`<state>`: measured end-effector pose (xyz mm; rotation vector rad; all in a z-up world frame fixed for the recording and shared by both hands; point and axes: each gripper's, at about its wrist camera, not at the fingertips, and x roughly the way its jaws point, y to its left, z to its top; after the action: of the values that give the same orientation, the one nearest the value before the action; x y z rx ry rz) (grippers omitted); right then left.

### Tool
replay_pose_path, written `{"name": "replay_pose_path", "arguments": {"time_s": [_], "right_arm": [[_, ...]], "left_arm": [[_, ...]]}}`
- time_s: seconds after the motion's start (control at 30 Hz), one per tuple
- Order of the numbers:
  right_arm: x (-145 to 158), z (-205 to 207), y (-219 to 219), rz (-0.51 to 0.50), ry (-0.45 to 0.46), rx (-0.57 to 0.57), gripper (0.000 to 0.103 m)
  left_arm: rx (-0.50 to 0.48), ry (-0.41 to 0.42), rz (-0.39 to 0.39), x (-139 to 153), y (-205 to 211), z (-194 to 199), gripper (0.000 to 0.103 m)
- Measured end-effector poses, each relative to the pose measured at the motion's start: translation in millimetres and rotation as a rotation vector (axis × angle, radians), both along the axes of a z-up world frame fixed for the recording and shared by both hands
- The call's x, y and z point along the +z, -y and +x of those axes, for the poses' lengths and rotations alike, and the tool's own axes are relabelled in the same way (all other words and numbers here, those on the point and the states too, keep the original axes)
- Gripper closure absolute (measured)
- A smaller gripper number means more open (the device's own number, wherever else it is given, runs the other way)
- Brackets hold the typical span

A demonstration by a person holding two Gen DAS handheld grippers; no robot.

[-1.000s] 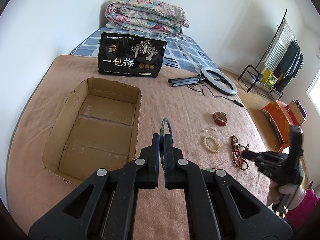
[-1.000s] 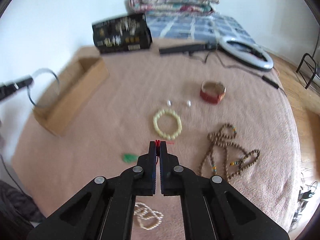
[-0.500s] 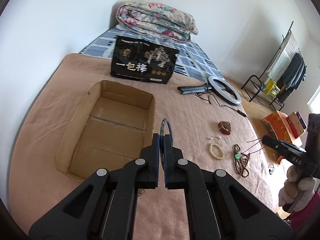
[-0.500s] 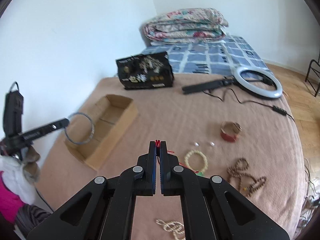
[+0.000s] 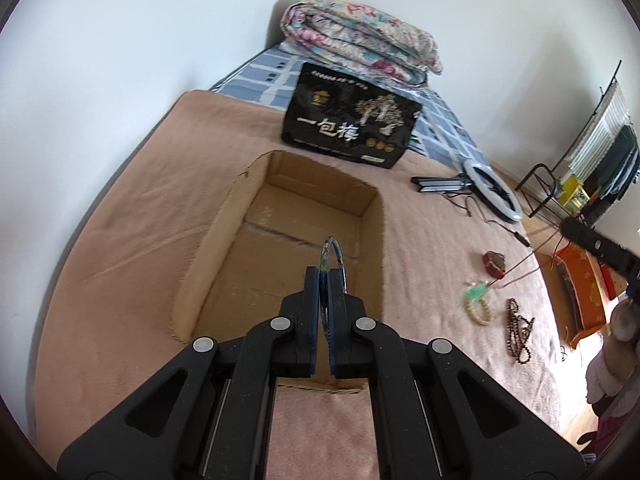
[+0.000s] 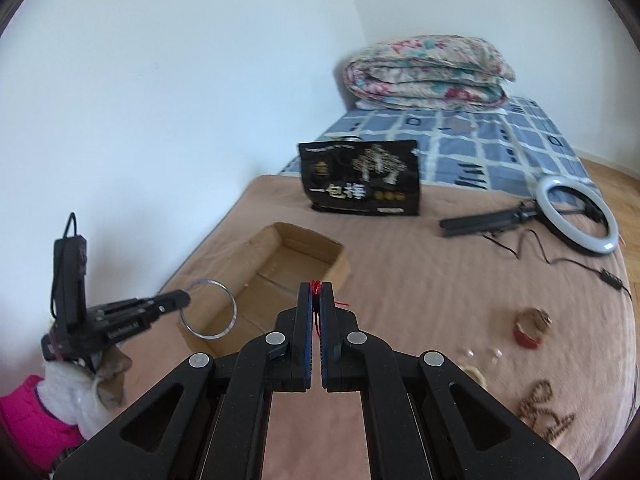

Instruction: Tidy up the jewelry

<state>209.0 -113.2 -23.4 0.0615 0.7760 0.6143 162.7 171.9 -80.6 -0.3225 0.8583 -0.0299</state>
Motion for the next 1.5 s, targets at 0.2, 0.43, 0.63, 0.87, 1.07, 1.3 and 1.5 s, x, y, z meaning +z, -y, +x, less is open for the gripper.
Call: {"name": "replay_pose_path", "arguments": {"time_s": [0.2,0.43,0.63,0.87,1.07,1.3,1.5], "right_arm": [[0.2,11.3,-29.1,0.022,-0.002,0.029,0.102],[-6.6,22.0,-63.4,0.011,-0.010,0.065,0.102],[-22.4,28.8,-91.3,-0.052,-0.015,0.087,0.102],[-41.1,31.8,-107.0,-0.112,-0.032,0.093,0.101],[-49.3,33.9,-107.6,-0.138,-0.059,0.078,0.073],[-49.7,28.2,-98.2,-0.168,-0.024,0.023,0.037],[-49.9,25.7,-87.7,-0.197,-0.014,-0.010,0.031]], "left_arm": [[0.033,-0.023,0.008,-8.2,-14.1,-0.5,0.102],[0.053,-0.051,0.018,-18.9,-26.1,0.5,0.102],[0.054,-0.070,0.013,-24.8,-29.7,2.2,0.102],[0.059,-0.067,0.029,-24.4,-27.9,1.4,0.102],[0.075,-0.074,0.033,-25.5,-31.2,2.9,0.082],[0.071,-0.063,0.047,-22.9,-28.5,2.3,0.077],[0.057,-0.053,0.062,-19.7,-21.8,2.2,0.077]]}}
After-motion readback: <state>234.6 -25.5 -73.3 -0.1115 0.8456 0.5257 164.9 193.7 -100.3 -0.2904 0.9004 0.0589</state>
